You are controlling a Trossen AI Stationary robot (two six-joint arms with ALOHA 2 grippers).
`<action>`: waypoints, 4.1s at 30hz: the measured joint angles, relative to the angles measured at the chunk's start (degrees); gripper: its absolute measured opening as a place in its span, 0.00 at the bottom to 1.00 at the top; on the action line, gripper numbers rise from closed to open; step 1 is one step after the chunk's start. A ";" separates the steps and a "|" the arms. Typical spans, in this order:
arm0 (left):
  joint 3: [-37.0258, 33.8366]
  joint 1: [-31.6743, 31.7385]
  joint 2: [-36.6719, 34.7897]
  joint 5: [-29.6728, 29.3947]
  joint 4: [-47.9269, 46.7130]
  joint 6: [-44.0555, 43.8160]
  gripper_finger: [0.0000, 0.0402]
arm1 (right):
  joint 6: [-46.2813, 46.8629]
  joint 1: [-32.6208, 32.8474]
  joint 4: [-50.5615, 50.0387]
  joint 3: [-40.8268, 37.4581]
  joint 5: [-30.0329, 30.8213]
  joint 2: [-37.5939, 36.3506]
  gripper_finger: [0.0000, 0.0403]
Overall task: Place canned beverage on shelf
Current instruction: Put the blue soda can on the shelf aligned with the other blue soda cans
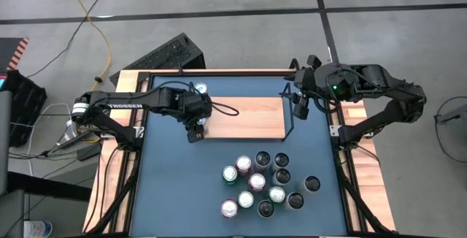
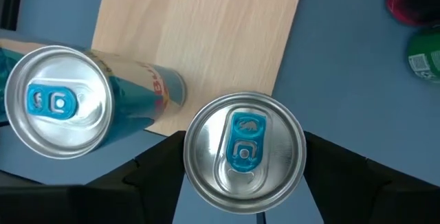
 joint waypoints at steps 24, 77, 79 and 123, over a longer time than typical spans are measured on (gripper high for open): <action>0.87 0.11 -3.16 -2.98 -1.22 0.24 0.68 | -0.32 0.00 -0.50 0.00 -0.28 0.00 0.56; 8.31 -13.42 3.41 -0.92 -4.35 1.85 0.00 | -1.53 0.02 -0.41 0.01 -0.26 -0.01 0.56; 8.19 -13.09 1.18 0.39 -2.86 3.03 0.00 | -1.49 0.02 -0.41 0.00 -0.26 0.00 0.56; -12.00 -12.43 -8.24 -12.43 11.91 -5.90 0.00 | -1.07 -1.49 -0.23 0.00 -0.20 -0.02 0.56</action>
